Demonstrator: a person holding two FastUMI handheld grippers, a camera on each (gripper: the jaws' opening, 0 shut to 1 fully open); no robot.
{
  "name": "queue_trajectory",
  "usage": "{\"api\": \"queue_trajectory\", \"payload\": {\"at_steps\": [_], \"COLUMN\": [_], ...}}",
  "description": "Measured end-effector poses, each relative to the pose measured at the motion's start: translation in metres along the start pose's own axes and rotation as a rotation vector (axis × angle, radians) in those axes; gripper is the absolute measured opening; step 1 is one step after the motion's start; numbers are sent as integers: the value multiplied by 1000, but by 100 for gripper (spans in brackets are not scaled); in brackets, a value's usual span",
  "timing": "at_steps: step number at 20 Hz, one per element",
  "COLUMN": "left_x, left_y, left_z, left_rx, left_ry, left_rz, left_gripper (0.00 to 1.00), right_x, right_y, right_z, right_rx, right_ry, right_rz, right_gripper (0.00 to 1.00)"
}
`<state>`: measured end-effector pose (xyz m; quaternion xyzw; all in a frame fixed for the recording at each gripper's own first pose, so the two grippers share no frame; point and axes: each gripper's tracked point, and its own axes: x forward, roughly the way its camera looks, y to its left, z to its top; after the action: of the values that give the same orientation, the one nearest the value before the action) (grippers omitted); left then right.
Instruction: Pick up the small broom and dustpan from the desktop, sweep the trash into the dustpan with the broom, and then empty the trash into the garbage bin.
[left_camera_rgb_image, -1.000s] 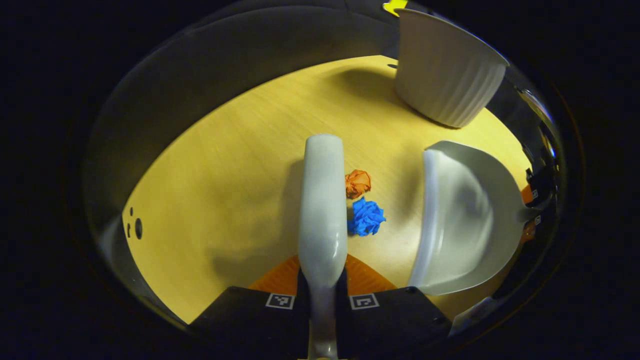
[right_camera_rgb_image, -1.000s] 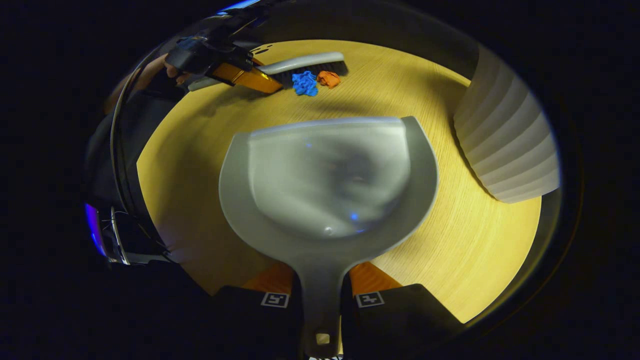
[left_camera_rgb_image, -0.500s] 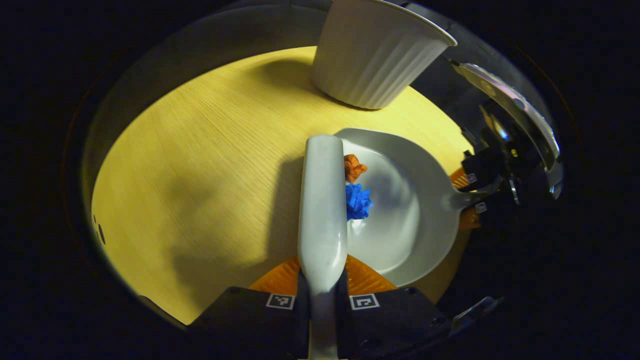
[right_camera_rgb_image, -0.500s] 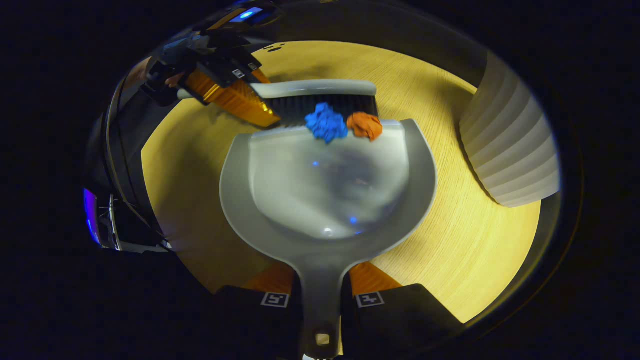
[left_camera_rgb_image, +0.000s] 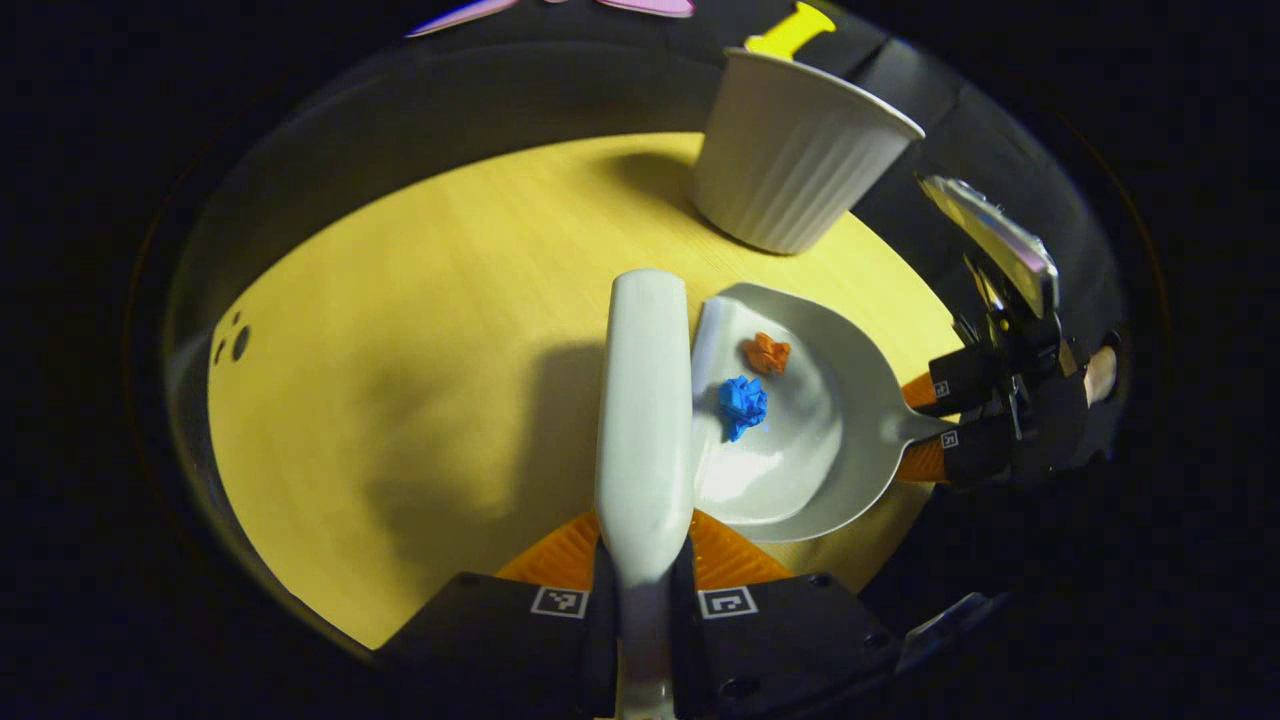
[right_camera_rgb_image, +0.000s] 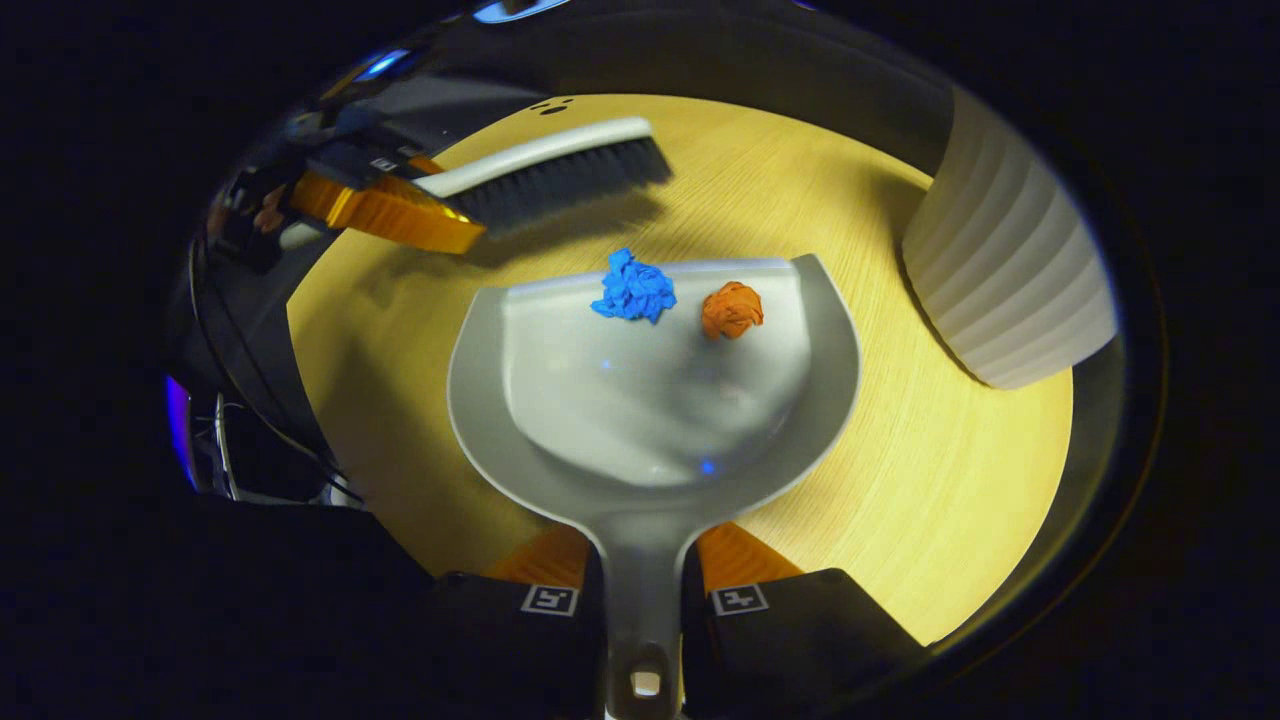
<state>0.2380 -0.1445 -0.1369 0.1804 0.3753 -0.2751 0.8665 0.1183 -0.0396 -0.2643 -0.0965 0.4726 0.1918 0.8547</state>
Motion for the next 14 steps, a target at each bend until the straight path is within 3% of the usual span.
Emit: {"api": "queue_trajectory", "payload": {"at_steps": [1, 4, 5, 9, 10, 14], "left_x": [-8, -28, -30, -24, -18, 22], "left_y": [2, 24, 31, 52, 58, 71], "left_z": [-8, -37, -49, -95, -103, -126], "left_rx": [-30, -91, -114, -196, -208, -231], "left_ry": [-21, -70, -81, -90, -85, -68], "left_rz": [26, 108, 117, 135, 138, 135], "left_gripper": [24, 26, 25, 25, 25, 25], "right_x": [0, -5, -8, -17, -20, -38], "right_y": [2, 9, 13, 21, 21, 24], "right_z": [0, 1, 3, 6, 6, 10], "right_rx": [5, 57, 75, 130, 138, 177], "right_ry": [-10, -33, -47, -84, -89, -87], "right_rz": [-13, -13, -17, -39, -47, -55], "right_gripper": [30, 33, 30, 33, 30, 33]}}
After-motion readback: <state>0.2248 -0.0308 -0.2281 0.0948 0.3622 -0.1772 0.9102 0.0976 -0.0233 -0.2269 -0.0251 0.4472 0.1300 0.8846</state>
